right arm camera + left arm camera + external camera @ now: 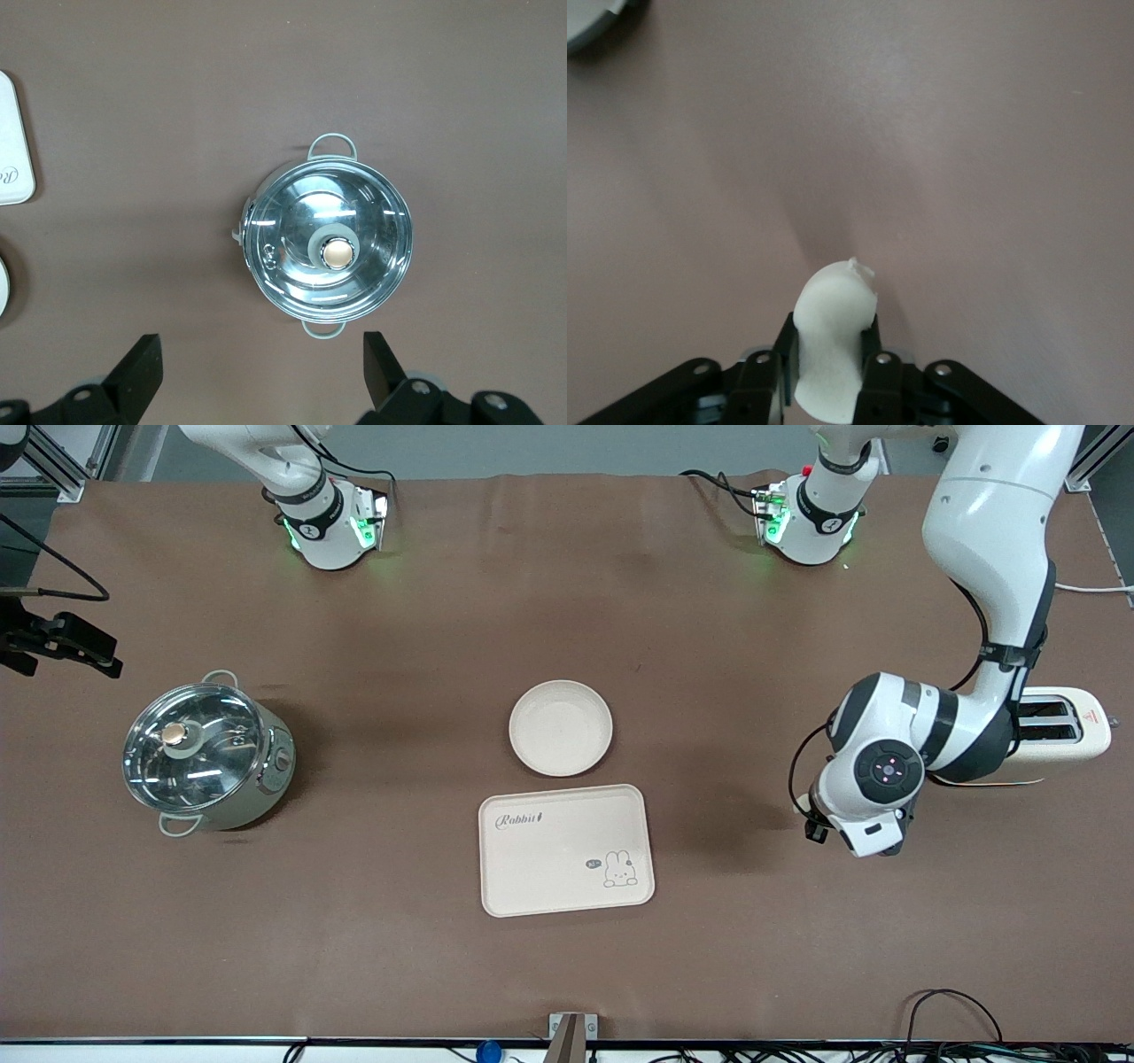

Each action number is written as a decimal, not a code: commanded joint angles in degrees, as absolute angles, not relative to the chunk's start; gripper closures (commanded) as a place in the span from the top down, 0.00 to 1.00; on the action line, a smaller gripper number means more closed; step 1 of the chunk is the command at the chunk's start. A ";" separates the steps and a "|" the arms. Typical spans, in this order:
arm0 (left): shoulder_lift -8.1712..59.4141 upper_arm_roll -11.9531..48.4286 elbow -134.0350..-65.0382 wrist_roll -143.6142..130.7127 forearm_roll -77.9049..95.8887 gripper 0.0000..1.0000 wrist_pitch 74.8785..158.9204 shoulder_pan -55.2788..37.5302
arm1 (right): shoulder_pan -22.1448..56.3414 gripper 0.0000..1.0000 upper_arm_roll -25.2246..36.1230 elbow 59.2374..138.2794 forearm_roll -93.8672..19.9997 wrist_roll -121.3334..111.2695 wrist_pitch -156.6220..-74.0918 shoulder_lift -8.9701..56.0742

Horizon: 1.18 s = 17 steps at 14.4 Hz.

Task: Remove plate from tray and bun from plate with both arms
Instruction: 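Lower the bun onto the table beside the toaster and open the left gripper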

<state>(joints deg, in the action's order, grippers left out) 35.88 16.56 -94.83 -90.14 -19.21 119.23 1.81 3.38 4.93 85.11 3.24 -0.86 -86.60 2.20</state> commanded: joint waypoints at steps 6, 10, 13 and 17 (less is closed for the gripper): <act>39.47 17.23 -94.92 -88.33 -19.60 1.00 121.46 3.78 | 3.51 1.00 5.89 84.90 3.60 -1.67 -86.22 2.72; 35.35 19.23 -94.13 -87.20 -19.34 1.00 119.28 4.21 | 3.87 1.00 5.80 84.90 3.52 -1.32 -85.61 2.73; 30.95 21.70 -89.14 -77.40 -15.40 1.00 111.92 5.71 | 3.69 1.00 5.98 84.82 3.52 -1.67 -85.43 2.73; 21.99 22.32 -87.10 -60.77 -13.36 1.00 102.34 5.89 | 4.04 1.00 6.06 84.82 3.43 -1.58 -85.52 2.90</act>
<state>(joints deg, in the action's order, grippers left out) 26.66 21.59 -86.57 -67.63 -14.37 106.84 4.98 3.48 5.72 85.12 3.24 -0.99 -86.02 2.94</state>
